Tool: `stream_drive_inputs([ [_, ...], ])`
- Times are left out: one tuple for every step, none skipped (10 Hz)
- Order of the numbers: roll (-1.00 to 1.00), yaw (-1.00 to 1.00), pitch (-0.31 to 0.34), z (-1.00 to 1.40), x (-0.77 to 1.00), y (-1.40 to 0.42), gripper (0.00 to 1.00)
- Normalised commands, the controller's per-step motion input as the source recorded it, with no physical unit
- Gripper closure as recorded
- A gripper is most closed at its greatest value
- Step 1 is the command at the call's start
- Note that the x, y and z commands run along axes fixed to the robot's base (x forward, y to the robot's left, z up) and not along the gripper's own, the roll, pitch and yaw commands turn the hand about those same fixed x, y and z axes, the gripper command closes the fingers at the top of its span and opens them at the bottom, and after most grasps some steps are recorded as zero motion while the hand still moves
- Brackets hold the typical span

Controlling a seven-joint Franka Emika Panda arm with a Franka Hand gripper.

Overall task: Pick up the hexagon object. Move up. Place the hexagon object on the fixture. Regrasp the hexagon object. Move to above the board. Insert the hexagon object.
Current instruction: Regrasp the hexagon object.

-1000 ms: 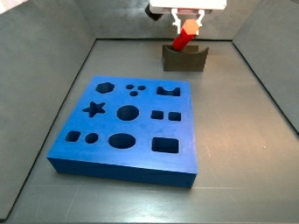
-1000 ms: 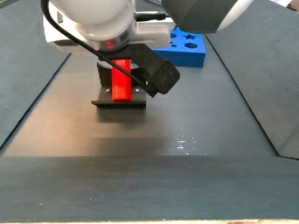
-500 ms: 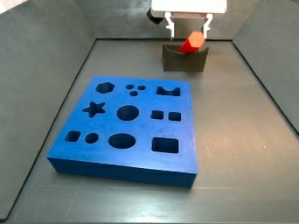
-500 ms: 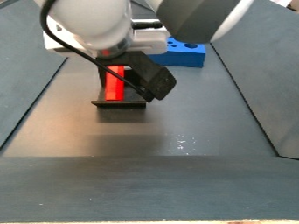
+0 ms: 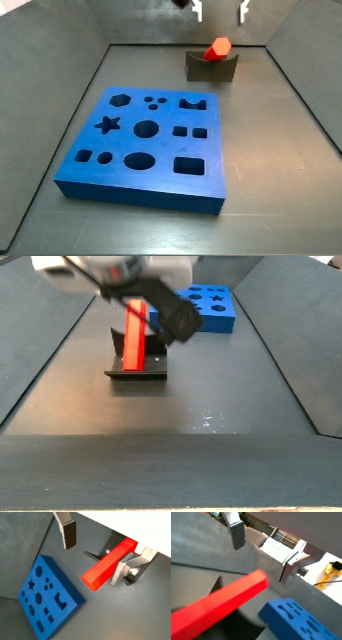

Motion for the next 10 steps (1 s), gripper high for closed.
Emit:
stream_drive_inputs([
  [0.03,0.01,0.028,0.82,-0.03,0.01,0.0],
  [0.02,0.01,0.035,0.62,-0.03,0.01,0.0],
  [0.02,0.01,0.041,0.42,-0.03,0.01,0.0],
  [1.0,0.01,0.069,0.6,0.01,-1.0,0.0],
  [1.0,0.01,0.067,0.46,0.02,-1.0,0.0],
  [1.0,0.01,0.063,0.42,0.01,-1.0,0.0],
  [1.0,0.01,0.054,0.25,-0.03,-0.88,0.0],
  [1.0,0.01,0.052,0.14,-0.03,-0.63,0.0],
  [1.0,0.01,0.051,0.07,-0.01,-0.42,0.0],
  [1.0,0.01,0.05,0.03,0.0,-0.21,0.0],
])
